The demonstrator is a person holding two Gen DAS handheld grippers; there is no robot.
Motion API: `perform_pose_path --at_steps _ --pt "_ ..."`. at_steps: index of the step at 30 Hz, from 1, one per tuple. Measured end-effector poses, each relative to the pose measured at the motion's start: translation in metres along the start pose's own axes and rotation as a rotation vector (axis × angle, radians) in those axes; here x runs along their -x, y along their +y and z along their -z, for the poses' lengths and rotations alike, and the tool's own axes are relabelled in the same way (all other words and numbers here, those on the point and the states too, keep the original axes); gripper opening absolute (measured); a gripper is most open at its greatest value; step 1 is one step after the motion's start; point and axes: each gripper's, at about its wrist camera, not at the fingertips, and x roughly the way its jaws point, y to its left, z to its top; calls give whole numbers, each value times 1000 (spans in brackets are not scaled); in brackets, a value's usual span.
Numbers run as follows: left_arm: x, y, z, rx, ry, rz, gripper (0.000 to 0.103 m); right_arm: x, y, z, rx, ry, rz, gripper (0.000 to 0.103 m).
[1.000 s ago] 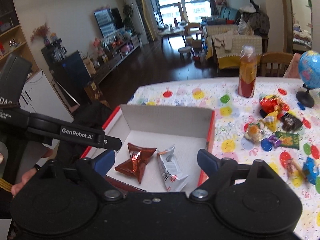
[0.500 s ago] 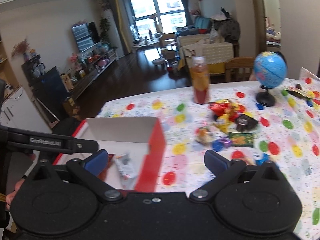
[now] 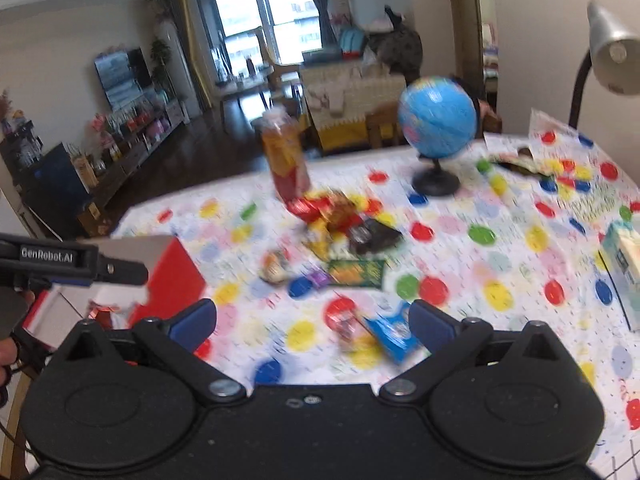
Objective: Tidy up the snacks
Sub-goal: 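Grasp the orange cake packet with the left gripper while the right gripper grasps the blue cookie packet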
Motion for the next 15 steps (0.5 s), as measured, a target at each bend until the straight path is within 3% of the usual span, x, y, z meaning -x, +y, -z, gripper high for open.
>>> perform_pose_path --at_steps 7,15 --pt "-40 -43 -6 -14 21 -36 103 -19 -51 5 -49 68 11 100" --pt "-88 -57 -30 30 50 -132 102 -50 -87 -9 -144 99 40 94"
